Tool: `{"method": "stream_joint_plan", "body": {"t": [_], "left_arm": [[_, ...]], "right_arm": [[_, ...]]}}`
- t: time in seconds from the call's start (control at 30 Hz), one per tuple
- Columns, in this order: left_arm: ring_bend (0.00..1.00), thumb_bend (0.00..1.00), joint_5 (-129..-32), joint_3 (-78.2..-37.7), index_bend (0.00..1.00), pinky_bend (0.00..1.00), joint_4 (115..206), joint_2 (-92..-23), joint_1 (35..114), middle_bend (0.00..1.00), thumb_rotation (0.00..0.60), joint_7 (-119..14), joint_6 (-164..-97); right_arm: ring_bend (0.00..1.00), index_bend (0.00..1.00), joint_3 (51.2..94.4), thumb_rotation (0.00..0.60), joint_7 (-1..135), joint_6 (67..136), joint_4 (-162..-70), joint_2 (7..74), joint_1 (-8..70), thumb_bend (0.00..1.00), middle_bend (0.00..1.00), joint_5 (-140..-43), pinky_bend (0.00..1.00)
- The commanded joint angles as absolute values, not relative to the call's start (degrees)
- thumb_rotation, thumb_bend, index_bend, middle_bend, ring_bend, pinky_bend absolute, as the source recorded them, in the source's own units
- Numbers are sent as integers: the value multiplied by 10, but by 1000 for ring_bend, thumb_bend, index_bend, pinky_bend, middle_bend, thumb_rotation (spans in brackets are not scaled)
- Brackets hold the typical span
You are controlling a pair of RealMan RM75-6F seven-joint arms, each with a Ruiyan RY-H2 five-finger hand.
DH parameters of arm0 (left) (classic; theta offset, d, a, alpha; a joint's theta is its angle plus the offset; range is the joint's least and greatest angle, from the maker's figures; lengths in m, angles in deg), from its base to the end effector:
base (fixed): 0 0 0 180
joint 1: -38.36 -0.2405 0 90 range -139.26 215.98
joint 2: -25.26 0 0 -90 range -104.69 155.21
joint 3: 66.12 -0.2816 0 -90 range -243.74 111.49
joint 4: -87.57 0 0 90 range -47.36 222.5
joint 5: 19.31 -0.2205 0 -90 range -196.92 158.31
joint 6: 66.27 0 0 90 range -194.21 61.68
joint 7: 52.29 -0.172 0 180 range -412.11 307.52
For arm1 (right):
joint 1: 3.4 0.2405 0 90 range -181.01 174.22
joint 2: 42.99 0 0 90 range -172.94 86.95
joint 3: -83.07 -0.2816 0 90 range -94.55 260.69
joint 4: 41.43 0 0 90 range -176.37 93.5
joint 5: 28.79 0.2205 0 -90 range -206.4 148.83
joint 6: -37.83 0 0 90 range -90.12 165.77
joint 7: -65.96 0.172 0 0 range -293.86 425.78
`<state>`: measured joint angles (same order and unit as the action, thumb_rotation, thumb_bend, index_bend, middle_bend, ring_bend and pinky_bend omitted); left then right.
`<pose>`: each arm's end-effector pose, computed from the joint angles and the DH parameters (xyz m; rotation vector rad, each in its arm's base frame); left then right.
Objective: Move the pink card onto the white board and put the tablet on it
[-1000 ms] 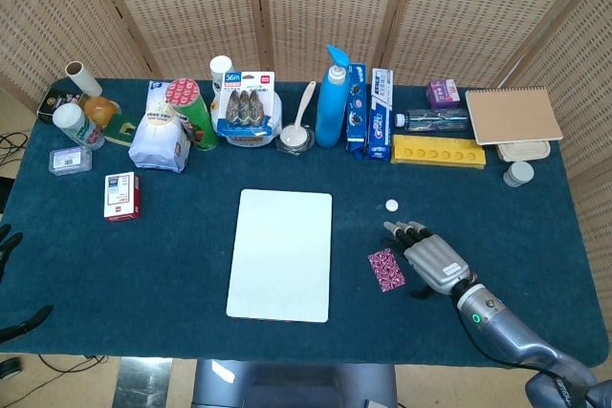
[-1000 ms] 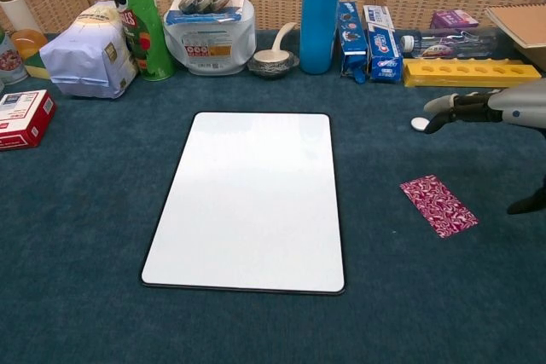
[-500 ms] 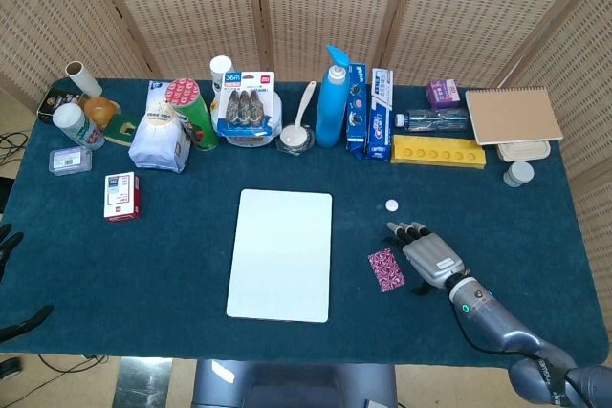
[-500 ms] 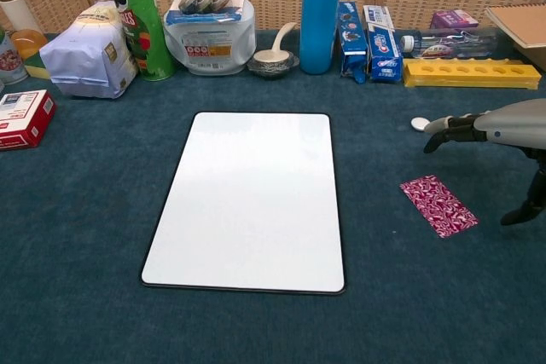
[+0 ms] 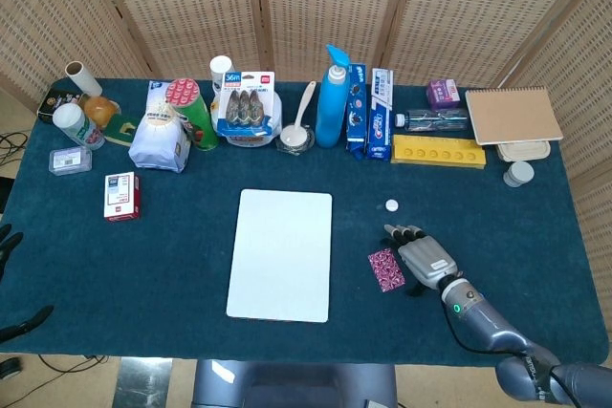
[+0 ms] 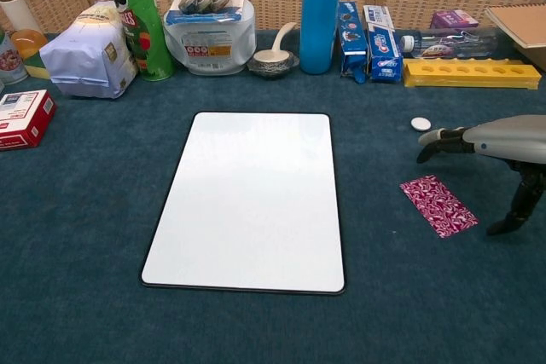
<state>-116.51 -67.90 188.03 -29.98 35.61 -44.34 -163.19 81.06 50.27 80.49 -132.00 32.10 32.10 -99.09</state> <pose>-0.3045 0.1489 0.2059 -1.3597 -0.9243 -1.0888 -0.2509 -0.3286 -0.0096 2.0782 -1.0380 0.5682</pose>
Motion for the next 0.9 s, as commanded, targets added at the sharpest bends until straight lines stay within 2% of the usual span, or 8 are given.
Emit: {"method": "stream_joint_plan", "body": {"t": [0.03, 0.9], "left_arm": [[0, 116, -1164, -679, 0, 11, 1880, -299, 356, 0, 600, -443, -1631], [0, 116, -1164, -678, 0, 11, 1879, -298, 354, 0, 600, -430, -1635]], "right_arm": [[0, 120, 812, 600, 503, 806, -1317, 325, 322, 194, 0, -986, 0], [0, 134, 824, 600, 498, 820, -1300, 351, 333, 201, 0, -979, 0]]}}
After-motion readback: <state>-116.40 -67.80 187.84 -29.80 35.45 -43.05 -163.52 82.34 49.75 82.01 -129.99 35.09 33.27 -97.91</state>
